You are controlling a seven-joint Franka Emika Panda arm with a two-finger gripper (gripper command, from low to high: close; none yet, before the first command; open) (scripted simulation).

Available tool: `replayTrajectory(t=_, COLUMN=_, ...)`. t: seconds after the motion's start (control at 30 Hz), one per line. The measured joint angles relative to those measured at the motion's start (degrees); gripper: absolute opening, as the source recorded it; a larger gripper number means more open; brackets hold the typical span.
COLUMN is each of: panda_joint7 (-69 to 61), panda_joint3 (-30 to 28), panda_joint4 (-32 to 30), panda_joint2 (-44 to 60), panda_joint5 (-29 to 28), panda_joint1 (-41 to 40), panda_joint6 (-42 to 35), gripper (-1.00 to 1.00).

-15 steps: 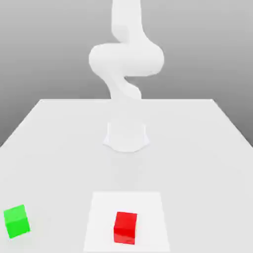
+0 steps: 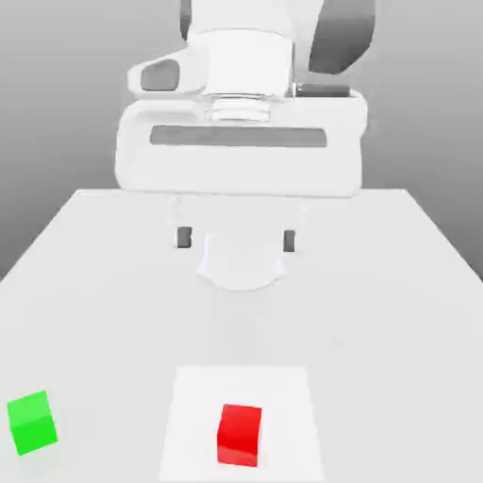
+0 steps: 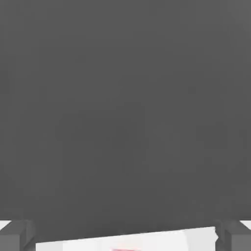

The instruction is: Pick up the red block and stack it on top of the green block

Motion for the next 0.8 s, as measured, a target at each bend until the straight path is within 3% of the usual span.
replayTrajectory(t=0.27, panda_joint7=1.5, panda_joint3=0.0, panda_joint4=-4.3, panda_joint2=16.6, panda_joint5=0.8, panda_joint1=-0.1, panda_joint6=7.3, gripper=0.0)
replayTrajectory(t=0.43, panda_joint7=2.1, panda_joint3=-0.5, panda_joint4=-3.5, panda_joint2=26.9, panda_joint5=0.4, panda_joint1=0.4, panda_joint6=15.3, gripper=0.0)
replayTrajectory(t=0.47, panda_joint7=2.1, panda_joint3=-0.6, panda_joint4=-3.2, panda_joint2=28.5, panda_joint5=0.3, panda_joint1=0.5, panda_joint6=16.6, gripper=-1.0)
replayTrajectory(t=0.67, panda_joint7=2.3, panda_joint3=-0.6, panda_joint4=-3.1, panda_joint2=29.3, panda_joint5=0.1, panda_joint1=0.5, panda_joint6=17.3, gripper=-1.0)
replayTrajectory(t=0.8, panda_joint7=1.9, panda_joint3=-0.2, panda_joint4=-4.0, panda_joint2=23.7, panda_joint5=0.6, panda_joint1=0.2, panda_joint6=12.6, gripper=-1.0)
